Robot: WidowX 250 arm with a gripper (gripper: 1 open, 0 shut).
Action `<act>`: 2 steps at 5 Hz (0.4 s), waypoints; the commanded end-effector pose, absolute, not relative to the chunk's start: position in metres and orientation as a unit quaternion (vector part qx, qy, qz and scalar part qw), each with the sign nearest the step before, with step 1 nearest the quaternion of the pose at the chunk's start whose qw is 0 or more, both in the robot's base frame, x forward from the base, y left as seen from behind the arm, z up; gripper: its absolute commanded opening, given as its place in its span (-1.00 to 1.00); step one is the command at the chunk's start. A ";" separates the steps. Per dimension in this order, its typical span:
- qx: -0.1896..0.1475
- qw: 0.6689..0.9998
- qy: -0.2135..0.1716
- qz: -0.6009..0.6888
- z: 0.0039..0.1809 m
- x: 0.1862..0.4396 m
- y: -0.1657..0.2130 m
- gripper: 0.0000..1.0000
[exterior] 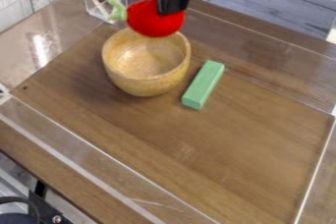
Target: Move the red object to the left side of the table
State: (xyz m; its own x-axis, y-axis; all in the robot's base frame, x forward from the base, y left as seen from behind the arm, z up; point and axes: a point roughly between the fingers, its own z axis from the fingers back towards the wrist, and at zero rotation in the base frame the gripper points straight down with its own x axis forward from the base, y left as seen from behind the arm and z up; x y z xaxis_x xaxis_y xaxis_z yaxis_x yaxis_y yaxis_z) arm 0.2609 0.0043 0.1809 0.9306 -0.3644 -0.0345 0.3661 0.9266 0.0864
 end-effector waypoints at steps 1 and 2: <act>0.046 0.987 -0.009 -0.152 0.188 0.259 -0.001 -1.00; 0.045 0.993 -0.007 -0.110 0.189 0.256 -0.006 -1.00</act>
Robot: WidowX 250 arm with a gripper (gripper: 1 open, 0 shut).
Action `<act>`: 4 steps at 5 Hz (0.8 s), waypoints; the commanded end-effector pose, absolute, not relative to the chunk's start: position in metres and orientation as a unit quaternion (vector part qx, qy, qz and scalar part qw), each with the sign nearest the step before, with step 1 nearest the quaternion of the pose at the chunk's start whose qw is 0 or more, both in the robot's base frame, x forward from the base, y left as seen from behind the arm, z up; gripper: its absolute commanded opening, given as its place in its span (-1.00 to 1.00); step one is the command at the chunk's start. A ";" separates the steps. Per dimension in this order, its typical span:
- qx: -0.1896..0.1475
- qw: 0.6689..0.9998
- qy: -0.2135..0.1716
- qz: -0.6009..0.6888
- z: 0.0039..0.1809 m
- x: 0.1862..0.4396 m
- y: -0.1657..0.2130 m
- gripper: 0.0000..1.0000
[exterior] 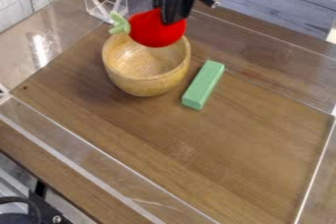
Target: Move the red object to the left side of the table
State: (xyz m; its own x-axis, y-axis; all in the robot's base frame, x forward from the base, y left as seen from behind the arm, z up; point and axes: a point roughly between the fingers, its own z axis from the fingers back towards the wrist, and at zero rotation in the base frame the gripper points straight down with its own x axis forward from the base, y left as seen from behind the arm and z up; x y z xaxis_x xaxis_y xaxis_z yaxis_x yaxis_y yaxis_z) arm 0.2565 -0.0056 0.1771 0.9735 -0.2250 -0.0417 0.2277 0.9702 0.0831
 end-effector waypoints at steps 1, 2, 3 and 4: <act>0.044 0.997 -0.006 -0.068 0.191 0.254 -0.010 -1.00; 0.042 0.997 -0.006 -0.067 0.193 0.248 -0.006 -1.00; 0.038 0.997 -0.006 -0.066 0.196 0.242 -0.003 -1.00; 0.035 0.998 -0.006 -0.042 0.202 0.233 -0.008 -1.00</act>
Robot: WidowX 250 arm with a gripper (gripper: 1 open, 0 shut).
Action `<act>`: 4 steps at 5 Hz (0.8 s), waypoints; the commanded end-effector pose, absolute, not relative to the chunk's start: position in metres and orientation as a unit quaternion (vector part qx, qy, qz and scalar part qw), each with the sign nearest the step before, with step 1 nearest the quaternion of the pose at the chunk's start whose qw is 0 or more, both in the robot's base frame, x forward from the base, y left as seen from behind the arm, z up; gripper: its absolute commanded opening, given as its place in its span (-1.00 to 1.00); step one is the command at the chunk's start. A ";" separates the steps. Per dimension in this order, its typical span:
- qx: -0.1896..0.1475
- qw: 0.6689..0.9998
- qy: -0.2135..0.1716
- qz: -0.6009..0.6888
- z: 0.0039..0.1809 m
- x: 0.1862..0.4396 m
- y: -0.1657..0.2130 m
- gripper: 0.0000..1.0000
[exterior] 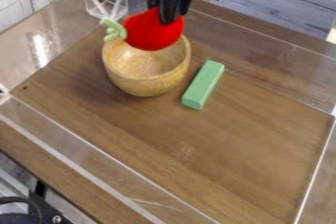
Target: Move the red object to the left side of the table
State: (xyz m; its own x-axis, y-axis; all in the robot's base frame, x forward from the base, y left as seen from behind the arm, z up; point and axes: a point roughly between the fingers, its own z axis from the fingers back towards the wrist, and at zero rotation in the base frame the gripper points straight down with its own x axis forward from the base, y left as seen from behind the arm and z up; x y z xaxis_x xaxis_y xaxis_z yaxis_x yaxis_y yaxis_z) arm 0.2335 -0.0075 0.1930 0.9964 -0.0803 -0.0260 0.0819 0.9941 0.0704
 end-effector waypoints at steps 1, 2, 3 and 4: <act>0.038 0.999 -0.005 0.005 0.193 0.219 0.009 -1.00; 0.039 0.998 -0.008 0.053 0.187 0.209 0.027 -1.00; 0.039 0.995 -0.007 0.092 0.180 0.199 0.052 -1.00; 0.040 0.991 -0.006 0.130 0.171 0.193 0.082 -1.00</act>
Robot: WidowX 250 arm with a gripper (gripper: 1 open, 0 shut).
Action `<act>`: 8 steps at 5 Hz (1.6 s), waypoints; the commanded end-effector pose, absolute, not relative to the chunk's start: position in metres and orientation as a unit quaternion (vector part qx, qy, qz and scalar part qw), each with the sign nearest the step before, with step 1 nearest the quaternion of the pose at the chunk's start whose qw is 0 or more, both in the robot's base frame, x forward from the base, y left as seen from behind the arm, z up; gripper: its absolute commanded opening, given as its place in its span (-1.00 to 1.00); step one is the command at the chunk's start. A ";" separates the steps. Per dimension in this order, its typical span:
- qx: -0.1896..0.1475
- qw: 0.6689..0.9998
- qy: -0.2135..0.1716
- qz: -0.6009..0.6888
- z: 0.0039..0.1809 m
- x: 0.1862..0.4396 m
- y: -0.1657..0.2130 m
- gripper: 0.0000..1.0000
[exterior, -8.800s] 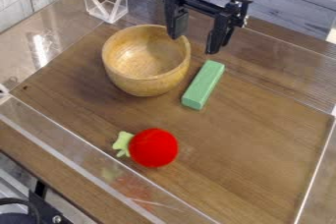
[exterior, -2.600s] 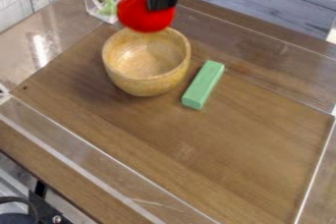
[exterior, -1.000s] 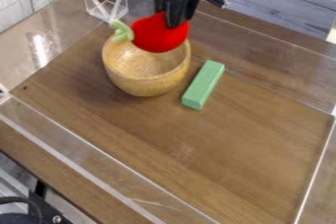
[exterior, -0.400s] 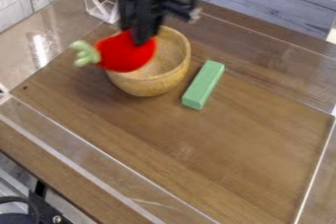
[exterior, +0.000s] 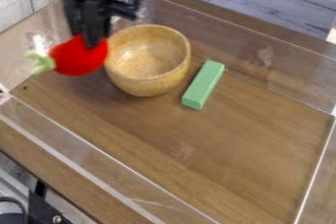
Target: Move the red object to the left side of the table
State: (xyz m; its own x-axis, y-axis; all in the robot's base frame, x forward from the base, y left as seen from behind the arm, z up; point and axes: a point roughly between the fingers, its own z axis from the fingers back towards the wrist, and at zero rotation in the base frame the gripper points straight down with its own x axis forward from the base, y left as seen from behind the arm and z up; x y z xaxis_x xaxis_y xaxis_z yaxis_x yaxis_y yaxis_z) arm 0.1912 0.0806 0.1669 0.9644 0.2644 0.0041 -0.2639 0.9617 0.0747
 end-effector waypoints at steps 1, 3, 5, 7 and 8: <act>0.040 0.990 -0.006 0.139 0.161 0.189 0.113 -1.00; 0.029 0.993 -0.003 0.117 0.138 0.210 0.141 -1.00; 0.018 0.995 0.001 0.102 0.115 0.231 0.161 -1.00; 0.006 0.998 0.001 0.061 0.096 0.232 0.199 -1.00; -0.004 0.997 0.001 0.071 0.089 0.236 0.215 -1.00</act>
